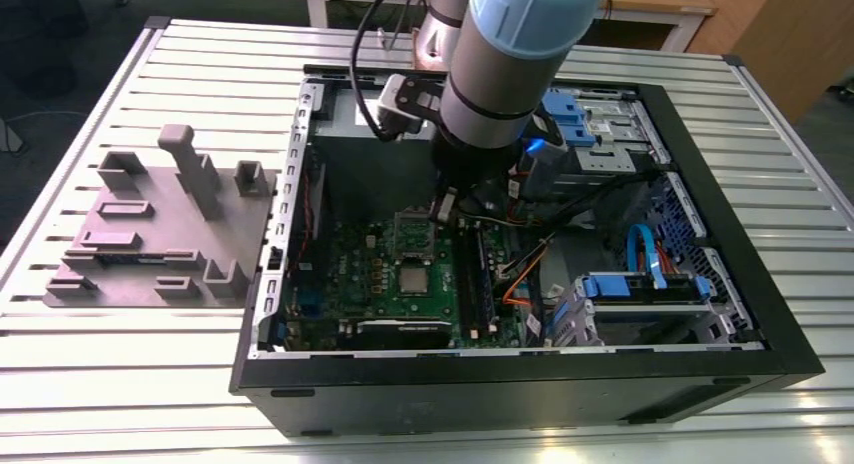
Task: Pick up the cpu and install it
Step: 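Close the cpu cover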
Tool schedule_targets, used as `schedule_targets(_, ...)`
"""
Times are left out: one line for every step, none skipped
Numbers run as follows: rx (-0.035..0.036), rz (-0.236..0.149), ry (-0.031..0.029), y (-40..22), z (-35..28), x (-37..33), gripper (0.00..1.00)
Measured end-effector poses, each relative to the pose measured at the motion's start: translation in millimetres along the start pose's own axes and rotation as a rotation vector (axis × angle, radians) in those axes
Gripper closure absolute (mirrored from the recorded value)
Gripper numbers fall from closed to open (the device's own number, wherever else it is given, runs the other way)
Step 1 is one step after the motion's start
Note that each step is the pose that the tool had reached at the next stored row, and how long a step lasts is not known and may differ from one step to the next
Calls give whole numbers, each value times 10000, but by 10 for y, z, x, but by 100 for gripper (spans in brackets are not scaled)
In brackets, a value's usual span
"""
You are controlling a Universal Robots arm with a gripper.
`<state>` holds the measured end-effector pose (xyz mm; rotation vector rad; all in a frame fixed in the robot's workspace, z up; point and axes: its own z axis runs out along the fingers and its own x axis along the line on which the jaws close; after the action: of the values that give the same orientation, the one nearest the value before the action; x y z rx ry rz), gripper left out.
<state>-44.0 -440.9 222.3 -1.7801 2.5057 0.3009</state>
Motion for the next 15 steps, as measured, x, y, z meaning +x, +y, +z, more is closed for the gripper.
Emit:
schedule_targets(0,0,-3,1,1,0,90)
schedule_targets(0,-1,-3,1,0,0,90)
schedule_targets(0,0,0,2,-1,1,90)
schedule_targets(0,0,0,3,-1,1,90)
schedule_targets(-1,0,1,3,-1,1,90)
schedule_targets(0,1,1,5,-2,1,90)
schedule_targets(-1,1,1,6,-4,1,90)
schedule_targets(-1,0,0,7,-6,1,90)
schedule_targets(0,1,3,9,-11,2,90)
schedule_targets(0,2,3,13,-15,2,90)
schedule_targets(0,1,2,18,-21,2,90)
schedule_targets(0,0,0,22,-28,2,90)
schedule_targets(0,0,1,27,-34,2,90)
schedule_targets(0,1,0,31,-38,3,90)
schedule_targets(0,0,0,34,-43,3,90)
